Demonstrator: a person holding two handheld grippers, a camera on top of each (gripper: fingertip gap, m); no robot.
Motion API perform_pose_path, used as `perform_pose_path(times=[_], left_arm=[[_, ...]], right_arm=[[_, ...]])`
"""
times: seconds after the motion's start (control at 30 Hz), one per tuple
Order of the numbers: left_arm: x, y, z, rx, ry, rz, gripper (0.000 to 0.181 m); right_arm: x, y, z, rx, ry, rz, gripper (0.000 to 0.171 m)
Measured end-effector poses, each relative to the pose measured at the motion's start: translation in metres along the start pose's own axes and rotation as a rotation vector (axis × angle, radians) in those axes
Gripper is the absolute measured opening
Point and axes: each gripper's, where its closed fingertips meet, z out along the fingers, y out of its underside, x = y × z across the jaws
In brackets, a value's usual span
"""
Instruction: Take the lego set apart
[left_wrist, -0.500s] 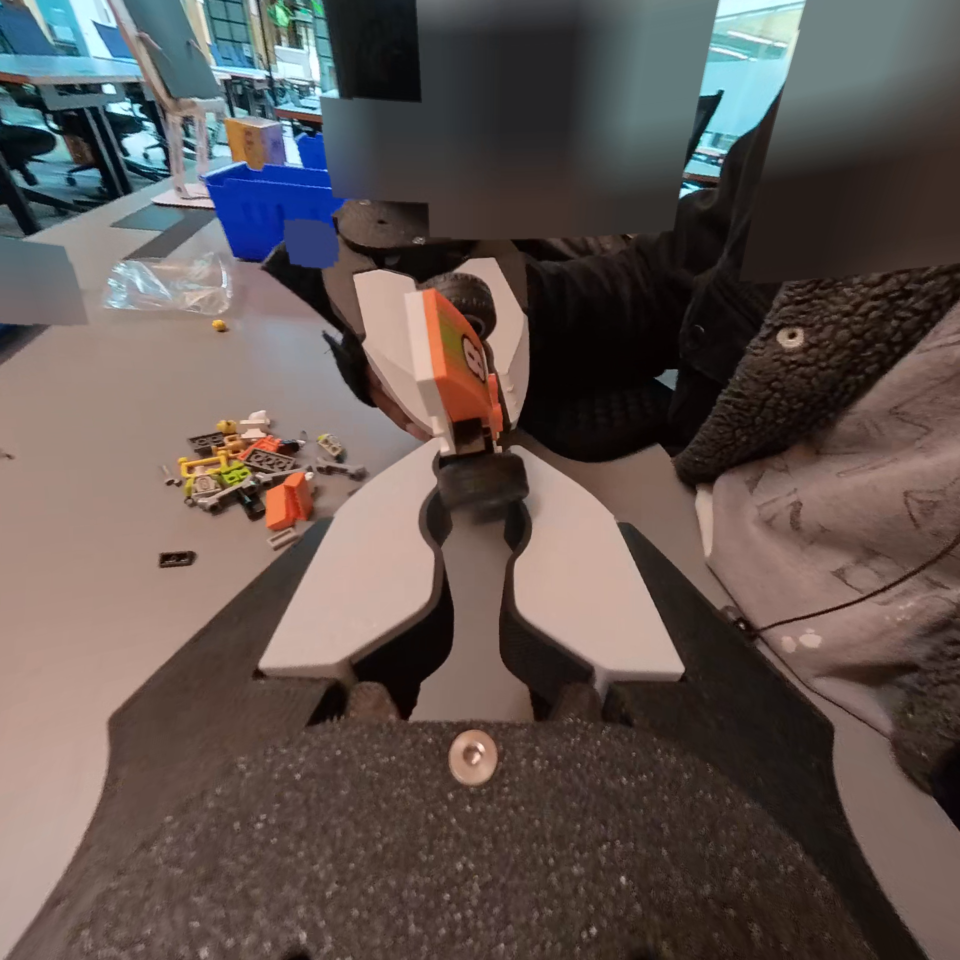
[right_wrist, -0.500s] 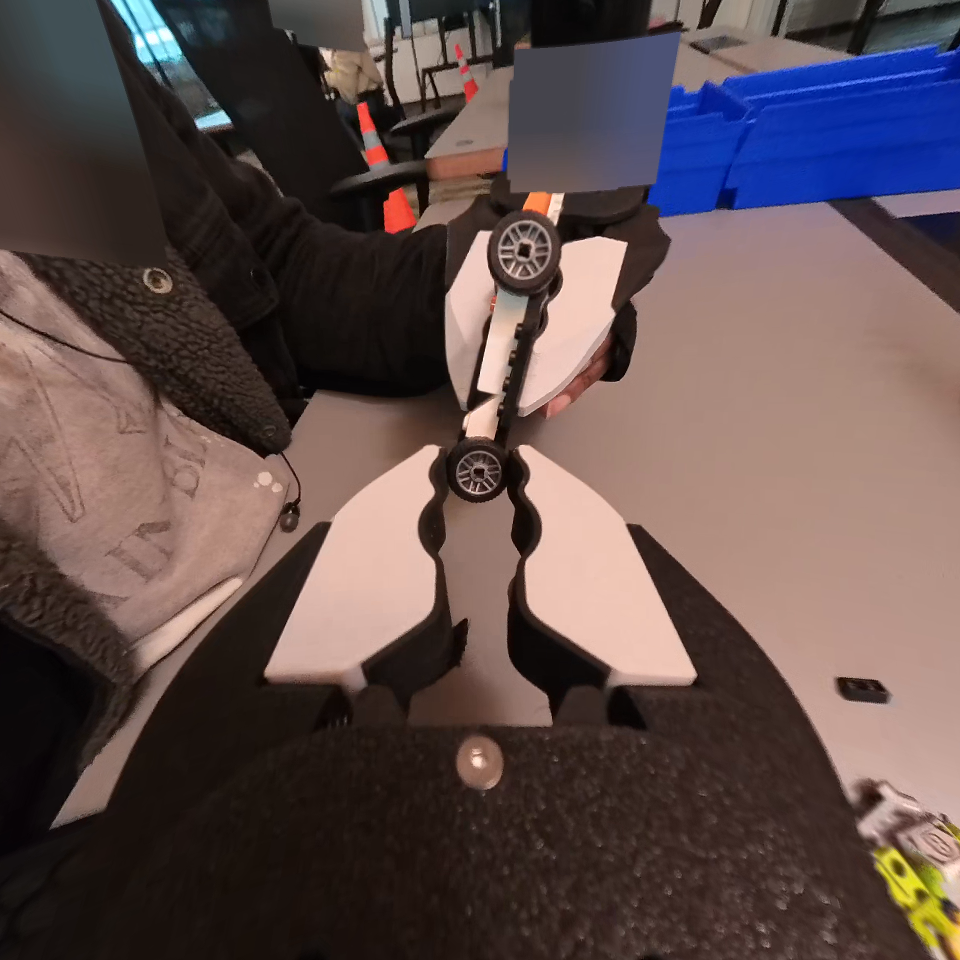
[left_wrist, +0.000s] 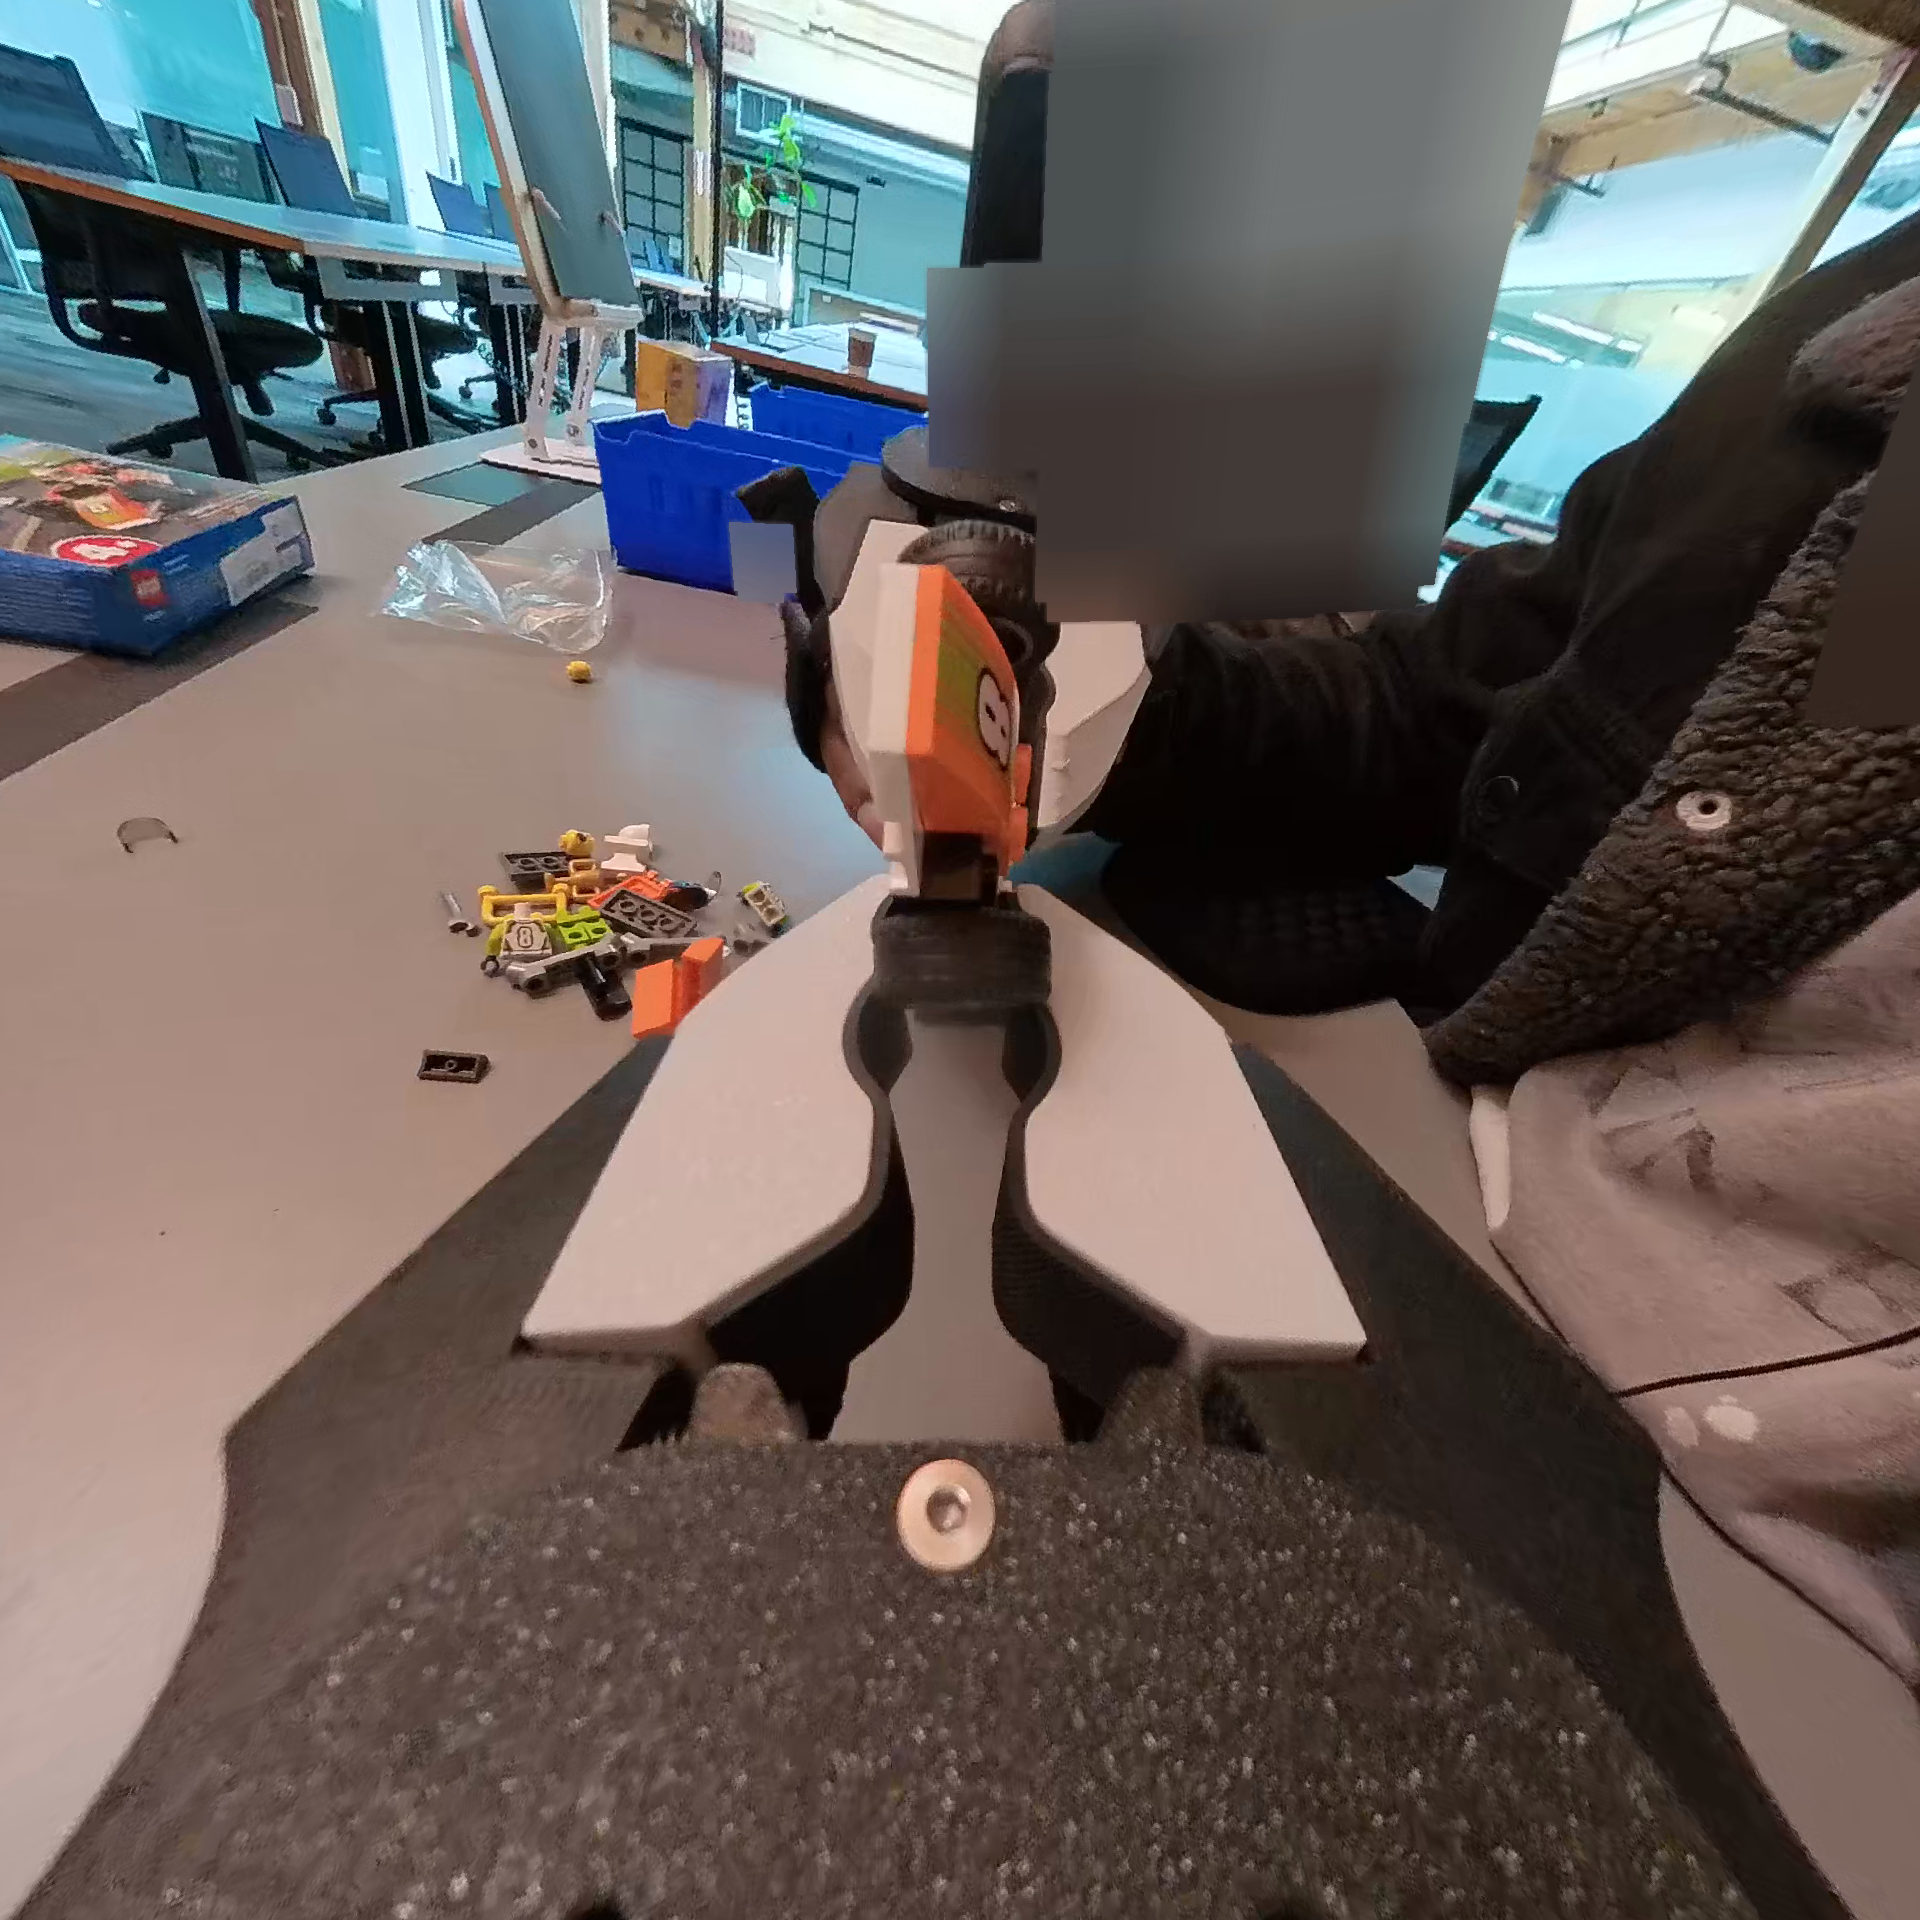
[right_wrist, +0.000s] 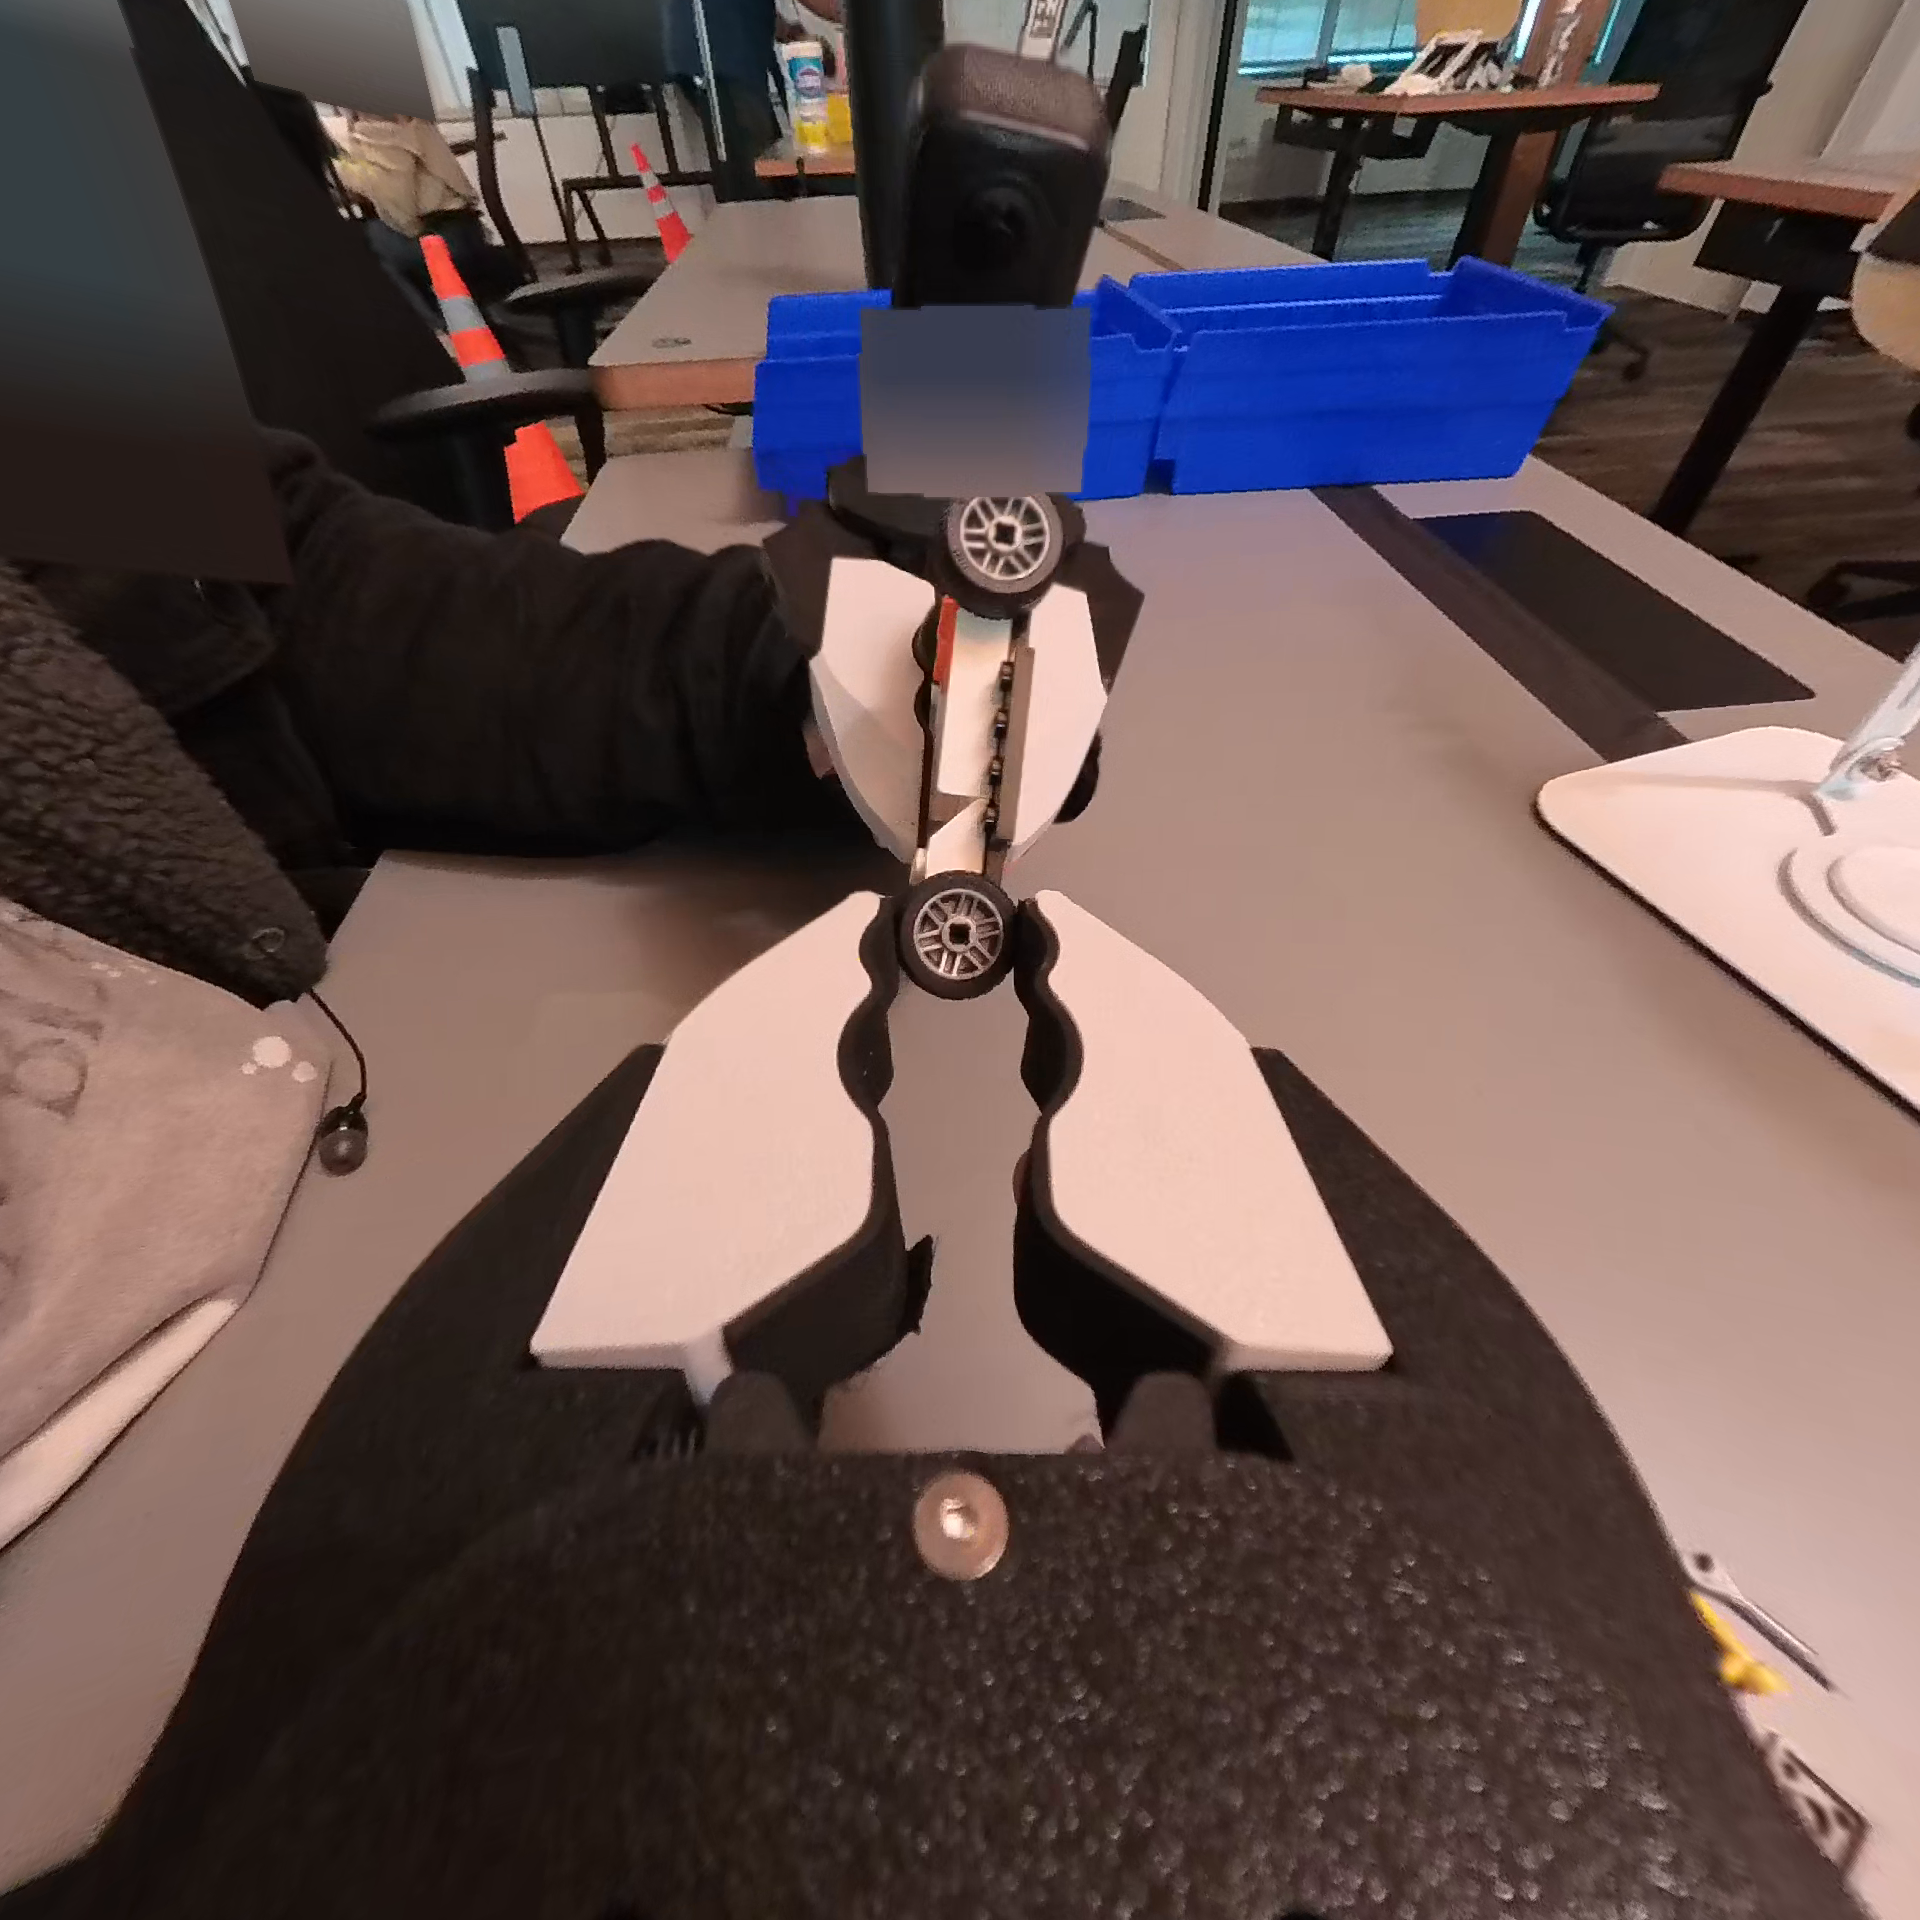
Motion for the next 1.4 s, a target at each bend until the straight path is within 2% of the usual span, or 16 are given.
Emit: perform_pose_path(times=[0.7, 0.73, 0.77, 0.8, 0.83, 0.9, 0.93, 1.0, 1.2, 1.3, 1.4], left_arm=[[-0.002, -0.018, -0.003, 0.136, 0.035, -0.054, 0.016], [-0.012, -0.009, -0.008, 0.089, -0.023, -0.063, 0.015], [-0.027, 0.0, -0.024, 0.081, -0.1, -0.095, 0.015], [-0.026, -0.017, -0.041, 0.192, -0.083, -0.124, 0.015], [-0.018, -0.031, -0.04, 0.229, -0.059, -0.075, 0.015], [-0.015, -0.018, -0.014, 0.128, -0.025, -0.067, 0.015], [-0.014, -0.013, -0.008, 0.102, -0.017, -0.068, 0.015], [-0.017, -0.015, -0.016, 0.118, -0.036, -0.07, 0.015], [-0.023, -0.01, -0.022, 0.1, -0.064, -0.095, 0.015], [-0.025, -0.012, -0.024, 0.106, -0.081, -0.096, 0.015], [-0.031, -0.003, -0.022, 0.034, -0.141, -0.078, 0.015]], right_arm=[[0.008, -0.029, -0.006, 0.225, 0.016, 0.13, 0.02], [0.01, -0.04, -0.015, 0.312, 0.016, 0.155, 0.021], [0.021, -0.07, -0.051, 0.53, 0.011, 0.219, 0.021], [0.038, -0.086, -0.092, 0.656, 0.037, 0.255, 0.021], [0.042, -0.083, -0.101, 0.655, 0.105, 0.21, 0.02], [0.025, -0.052, -0.053, 0.479, 0.09, 0.172, 0.021], [0.023, -0.047, -0.044, 0.423, 0.079, 0.154, 0.022], [0.034, -0.06, -0.059, 0.475, 0.086, 0.164, 0.021], [0.041, -0.042, -0.052, 0.39, 0.115, 0.167, 0.021], [0.044, -0.024, -0.044, 0.282, 0.156, 0.129, 0.022], [0.051, 0.004, -0.03, 0.1, 0.236, 0.047, 0.022]])
